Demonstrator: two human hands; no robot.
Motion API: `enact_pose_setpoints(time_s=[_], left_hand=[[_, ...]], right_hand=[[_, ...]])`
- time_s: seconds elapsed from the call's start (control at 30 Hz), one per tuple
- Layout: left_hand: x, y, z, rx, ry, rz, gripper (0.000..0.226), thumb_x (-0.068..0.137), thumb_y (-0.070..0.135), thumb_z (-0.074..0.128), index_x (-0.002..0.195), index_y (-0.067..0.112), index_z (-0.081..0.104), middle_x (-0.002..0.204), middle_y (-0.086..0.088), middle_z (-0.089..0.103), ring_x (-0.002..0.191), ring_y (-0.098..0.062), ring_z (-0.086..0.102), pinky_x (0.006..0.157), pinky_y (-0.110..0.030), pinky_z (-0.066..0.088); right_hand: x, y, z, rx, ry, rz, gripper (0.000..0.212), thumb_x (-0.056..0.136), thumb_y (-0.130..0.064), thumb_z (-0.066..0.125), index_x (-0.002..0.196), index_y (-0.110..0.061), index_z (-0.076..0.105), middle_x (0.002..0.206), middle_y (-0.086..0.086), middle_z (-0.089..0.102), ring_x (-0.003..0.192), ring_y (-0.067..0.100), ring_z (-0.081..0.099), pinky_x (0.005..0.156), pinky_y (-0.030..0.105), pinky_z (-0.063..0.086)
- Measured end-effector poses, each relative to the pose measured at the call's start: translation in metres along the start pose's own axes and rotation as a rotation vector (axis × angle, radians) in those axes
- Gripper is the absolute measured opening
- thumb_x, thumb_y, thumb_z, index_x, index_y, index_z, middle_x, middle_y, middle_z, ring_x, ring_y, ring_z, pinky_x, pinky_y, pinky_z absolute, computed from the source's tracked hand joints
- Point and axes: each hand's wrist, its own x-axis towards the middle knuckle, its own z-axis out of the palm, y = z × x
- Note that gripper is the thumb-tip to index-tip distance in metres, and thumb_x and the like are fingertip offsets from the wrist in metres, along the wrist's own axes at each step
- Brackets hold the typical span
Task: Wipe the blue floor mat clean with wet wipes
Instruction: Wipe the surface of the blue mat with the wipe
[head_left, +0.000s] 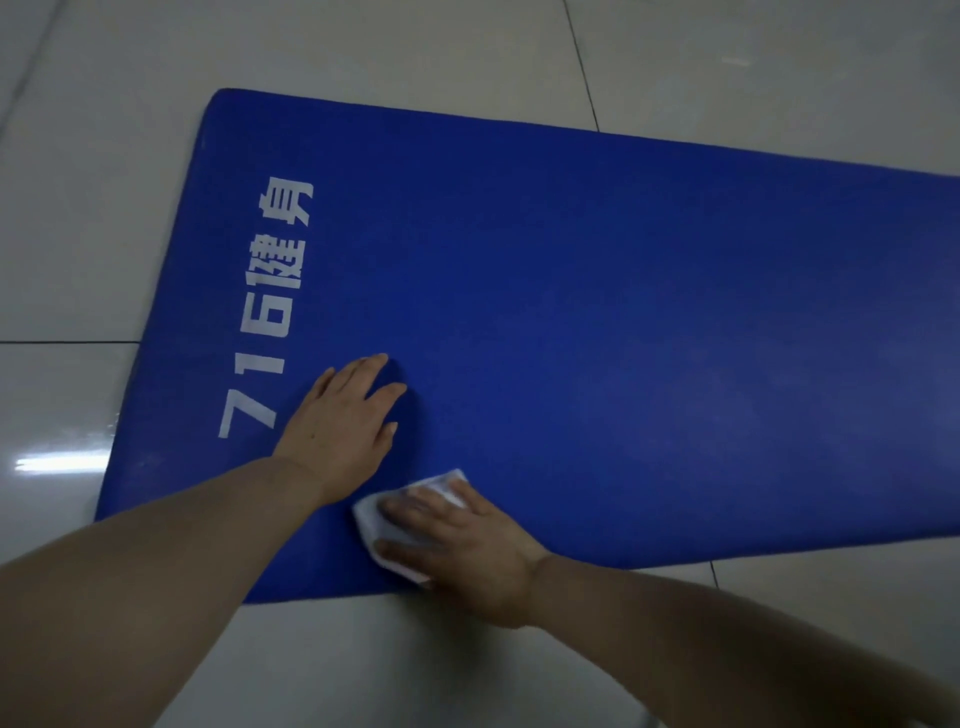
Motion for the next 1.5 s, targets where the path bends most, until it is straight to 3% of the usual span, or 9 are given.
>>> enact_pose_setpoints(time_s=[0.23, 0.47, 0.57, 0.7, 0.87, 1.17, 1.23, 1.33, 1.5], left_hand=[[0.0, -0.001, 0.001, -0.018, 0.002, -0.001, 0.05, 0.101, 0.032, 0.039, 0.149, 0.02, 0.031, 0.161, -0.005, 0.008, 0.147, -0.021, 0.009, 0.119, -0.035, 0.004], [-0.003, 0.0, 0.004, -0.04, 0.007, 0.006, 0.049, 0.101, 0.029, 0.042, 0.148, 0.018, 0.035, 0.16, -0.007, 0.01, 0.147, -0.024, 0.012, 0.119, -0.036, 0.004], [0.0, 0.005, 0.004, -0.04, 0.015, 0.018, 0.049, 0.1, 0.029, 0.043, 0.147, 0.017, 0.036, 0.16, -0.007, 0.011, 0.146, -0.025, 0.014, 0.119, -0.037, 0.006], [0.004, 0.012, 0.003, -0.053, 0.031, 0.03, 0.048, 0.101, 0.029, 0.042, 0.147, 0.018, 0.035, 0.16, -0.007, 0.011, 0.146, -0.024, 0.012, 0.119, -0.037, 0.006], [0.004, 0.011, 0.005, -0.042, 0.038, 0.031, 0.048, 0.1, 0.029, 0.042, 0.147, 0.018, 0.036, 0.16, -0.006, 0.011, 0.147, -0.023, 0.013, 0.119, -0.036, 0.006], [0.019, 0.018, 0.006, -0.068, 0.087, 0.0, 0.045, 0.097, 0.023, 0.051, 0.141, 0.013, 0.047, 0.157, -0.011, 0.024, 0.143, -0.028, 0.025, 0.117, -0.04, 0.014], [0.025, 0.025, 0.009, -0.088, 0.091, 0.0, 0.046, 0.098, 0.025, 0.048, 0.143, 0.015, 0.044, 0.158, -0.009, 0.02, 0.145, -0.026, 0.02, 0.117, -0.036, 0.01], [0.039, 0.04, 0.014, -0.144, 0.112, -0.001, 0.047, 0.1, 0.026, 0.044, 0.146, 0.016, 0.038, 0.159, -0.006, 0.014, 0.146, -0.023, 0.014, 0.116, -0.032, 0.007], [0.072, 0.071, 0.024, -0.188, 0.166, -0.016, 0.047, 0.099, 0.023, 0.045, 0.145, 0.014, 0.04, 0.159, -0.008, 0.016, 0.147, -0.023, 0.013, 0.118, -0.035, 0.004]], right_hand=[[-0.022, 0.022, -0.005, -0.072, -0.058, -0.298, 0.047, 0.094, -0.024, 0.05, 0.14, -0.026, 0.046, 0.157, 0.005, 0.023, 0.146, 0.027, 0.01, 0.117, 0.049, 0.007], [-0.127, 0.088, -0.015, -0.218, -0.158, -0.216, 0.052, 0.095, -0.042, 0.046, 0.145, -0.035, 0.034, 0.16, 0.001, 0.014, 0.147, 0.024, 0.007, 0.117, 0.045, 0.017], [-0.11, 0.064, -0.004, -0.142, -0.048, -0.194, 0.045, 0.099, -0.04, 0.039, 0.144, -0.033, 0.039, 0.158, 0.005, 0.019, 0.147, 0.027, 0.009, 0.119, 0.046, 0.008], [-0.048, 0.027, -0.002, -0.042, -0.012, -0.251, 0.046, 0.094, -0.027, 0.056, 0.139, -0.029, 0.047, 0.155, 0.006, 0.026, 0.145, 0.027, 0.014, 0.117, 0.048, 0.012], [-0.072, 0.059, -0.016, -0.057, -0.129, -0.306, 0.045, 0.1, -0.027, 0.037, 0.144, -0.03, 0.04, 0.159, 0.002, 0.019, 0.147, 0.02, 0.006, 0.119, 0.039, 0.004], [-0.164, 0.131, -0.029, -0.185, -0.328, -0.243, 0.066, 0.093, -0.034, 0.054, 0.148, -0.04, 0.02, 0.161, -0.004, 0.002, 0.148, 0.017, -0.001, 0.114, 0.041, 0.012], [-0.17, 0.137, -0.03, -0.179, -0.285, -0.163, 0.069, 0.088, -0.033, 0.059, 0.147, -0.037, 0.024, 0.159, -0.005, 0.012, 0.147, 0.016, 0.011, 0.113, 0.037, 0.022], [-0.16, 0.133, -0.025, -0.107, -0.007, 0.253, 0.068, 0.078, -0.03, 0.071, 0.138, -0.024, 0.04, 0.144, -0.003, 0.042, 0.13, 0.014, 0.046, 0.1, 0.03, 0.046], [-0.09, 0.115, -0.016, 0.086, 0.181, 0.689, 0.055, 0.102, -0.035, 0.002, 0.15, -0.012, 0.018, 0.157, 0.003, 0.018, 0.144, 0.014, 0.017, 0.118, 0.037, 0.009]])
